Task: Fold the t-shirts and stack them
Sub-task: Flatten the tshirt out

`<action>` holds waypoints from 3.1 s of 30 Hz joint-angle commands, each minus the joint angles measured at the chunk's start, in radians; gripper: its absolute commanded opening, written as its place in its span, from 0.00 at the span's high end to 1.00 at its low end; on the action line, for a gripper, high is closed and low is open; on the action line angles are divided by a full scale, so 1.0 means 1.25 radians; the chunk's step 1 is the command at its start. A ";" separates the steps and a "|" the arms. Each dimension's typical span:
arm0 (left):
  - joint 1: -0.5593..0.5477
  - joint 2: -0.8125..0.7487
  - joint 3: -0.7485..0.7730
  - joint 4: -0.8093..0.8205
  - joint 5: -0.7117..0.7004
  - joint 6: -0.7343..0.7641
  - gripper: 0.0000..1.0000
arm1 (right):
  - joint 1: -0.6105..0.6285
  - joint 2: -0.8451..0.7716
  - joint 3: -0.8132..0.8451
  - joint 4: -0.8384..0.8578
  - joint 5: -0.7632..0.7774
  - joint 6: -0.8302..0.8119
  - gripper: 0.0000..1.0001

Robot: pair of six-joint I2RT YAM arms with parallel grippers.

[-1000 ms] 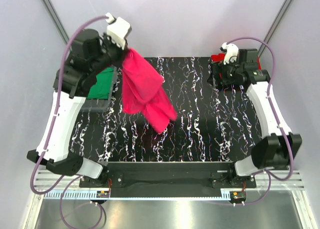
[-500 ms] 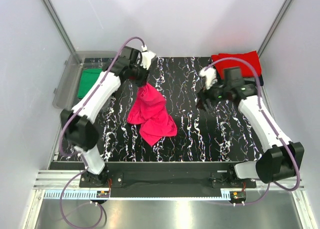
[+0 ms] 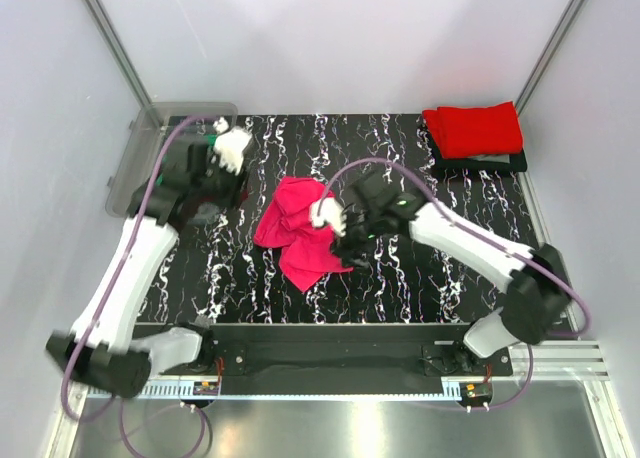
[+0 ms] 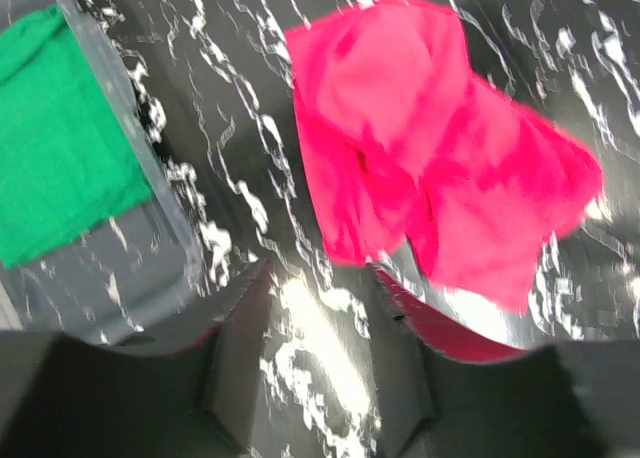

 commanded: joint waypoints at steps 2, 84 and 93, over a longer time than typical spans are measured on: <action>0.060 -0.158 -0.134 -0.022 0.031 0.048 0.56 | 0.059 0.141 0.120 0.063 0.060 -0.105 0.26; -0.077 0.216 -0.117 0.138 0.231 -0.007 0.48 | -0.162 -0.307 -0.300 0.304 0.680 -0.034 0.98; -0.071 0.176 -0.085 0.136 0.165 -0.029 0.51 | -0.162 -0.268 -0.042 0.170 0.299 0.062 0.26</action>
